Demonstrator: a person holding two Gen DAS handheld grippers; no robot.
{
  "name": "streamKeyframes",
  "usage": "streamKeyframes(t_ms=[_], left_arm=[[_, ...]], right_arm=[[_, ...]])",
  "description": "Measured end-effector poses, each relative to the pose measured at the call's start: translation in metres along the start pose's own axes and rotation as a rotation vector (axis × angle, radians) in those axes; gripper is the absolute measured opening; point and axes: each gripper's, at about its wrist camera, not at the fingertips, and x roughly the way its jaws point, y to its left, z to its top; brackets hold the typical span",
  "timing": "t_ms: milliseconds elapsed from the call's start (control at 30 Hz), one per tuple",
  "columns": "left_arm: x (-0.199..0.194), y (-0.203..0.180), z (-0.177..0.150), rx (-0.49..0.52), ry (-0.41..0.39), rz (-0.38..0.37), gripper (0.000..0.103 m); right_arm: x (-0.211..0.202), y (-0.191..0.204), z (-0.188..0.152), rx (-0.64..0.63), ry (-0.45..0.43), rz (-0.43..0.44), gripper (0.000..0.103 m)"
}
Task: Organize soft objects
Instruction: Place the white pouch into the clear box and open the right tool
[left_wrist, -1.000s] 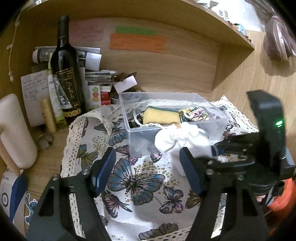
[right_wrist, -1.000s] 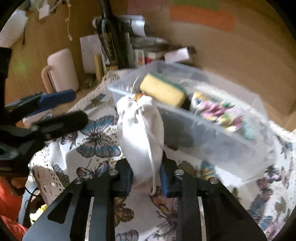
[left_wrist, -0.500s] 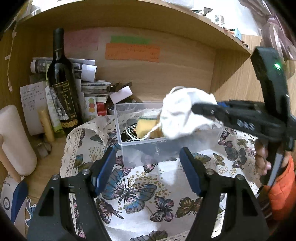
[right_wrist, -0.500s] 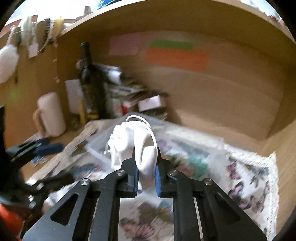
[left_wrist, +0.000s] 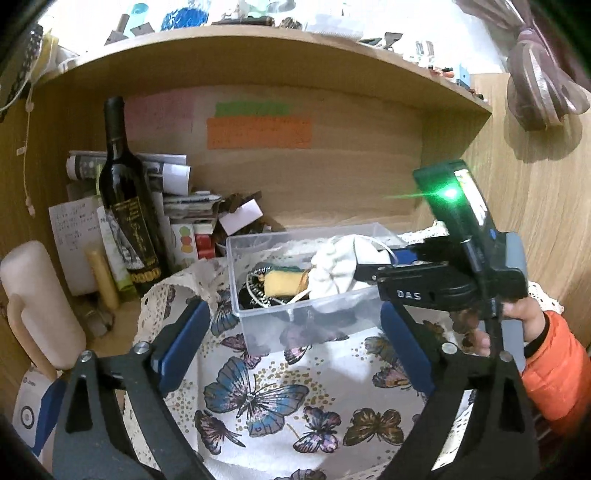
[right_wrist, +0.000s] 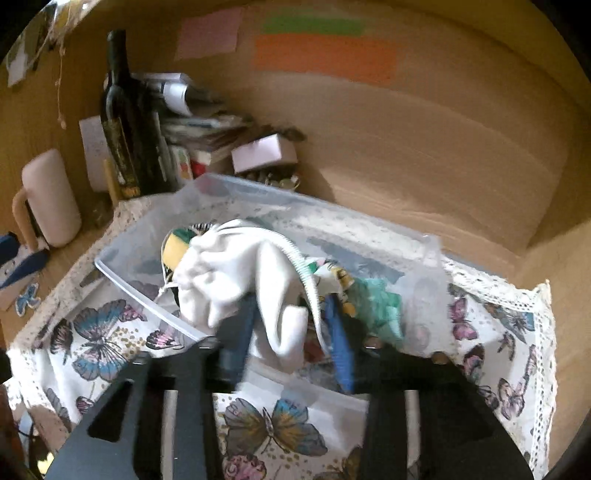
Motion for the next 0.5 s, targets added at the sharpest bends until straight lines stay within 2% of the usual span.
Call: streamKeyframes(t_ms=[333, 400, 500], left_arm=[[-0.015, -0.010, 0.020, -0.020, -0.068, -0.023, 0.099], [-0.020, -0.013, 0.022, -0.016, -0.083, -0.020, 0.101], [-0.026, -0.018, 0.025, -0.008, -0.103, -0.009, 0.102]], right_arm=[[-0.094, -0.007, -0.009, 0.053, -0.227, 0.008, 0.067], [-0.113, -0.005, -0.012, 0.069, -0.281, 0.016, 0.079], [-0.138, -0.001, -0.019, 0.086, -0.351, 0.017, 0.084]])
